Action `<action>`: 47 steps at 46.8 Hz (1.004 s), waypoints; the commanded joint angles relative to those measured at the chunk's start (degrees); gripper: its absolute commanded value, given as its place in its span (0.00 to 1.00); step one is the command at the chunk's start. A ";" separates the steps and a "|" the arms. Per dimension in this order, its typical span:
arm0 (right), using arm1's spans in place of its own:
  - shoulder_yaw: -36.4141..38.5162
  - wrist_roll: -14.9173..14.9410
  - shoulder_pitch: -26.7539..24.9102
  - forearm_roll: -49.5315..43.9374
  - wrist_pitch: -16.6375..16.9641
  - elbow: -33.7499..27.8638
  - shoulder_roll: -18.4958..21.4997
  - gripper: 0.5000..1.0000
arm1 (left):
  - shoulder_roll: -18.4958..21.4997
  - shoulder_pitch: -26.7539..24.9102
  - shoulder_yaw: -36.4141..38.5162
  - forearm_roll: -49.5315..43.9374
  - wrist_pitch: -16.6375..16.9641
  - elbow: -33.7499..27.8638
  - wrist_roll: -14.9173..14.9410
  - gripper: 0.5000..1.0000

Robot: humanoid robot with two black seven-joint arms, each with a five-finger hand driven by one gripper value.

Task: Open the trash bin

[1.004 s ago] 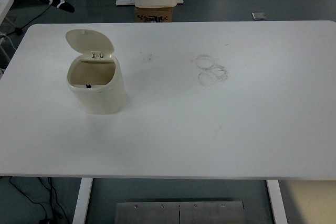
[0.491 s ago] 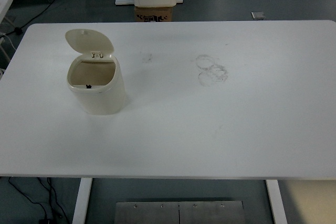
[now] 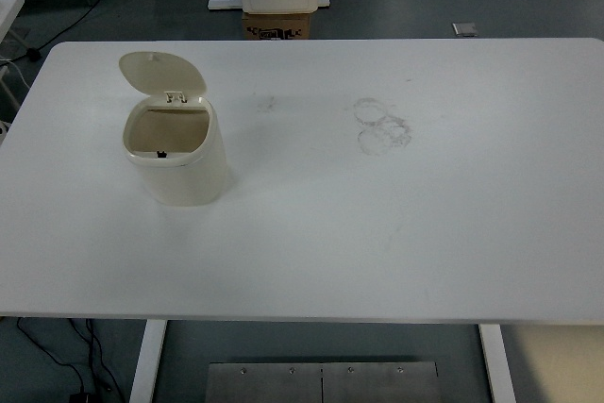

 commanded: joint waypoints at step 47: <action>0.00 0.01 0.00 -0.09 0.00 0.00 0.00 0.98 | -18.04 16.64 -15.15 -0.48 0.00 18.52 -0.31 1.00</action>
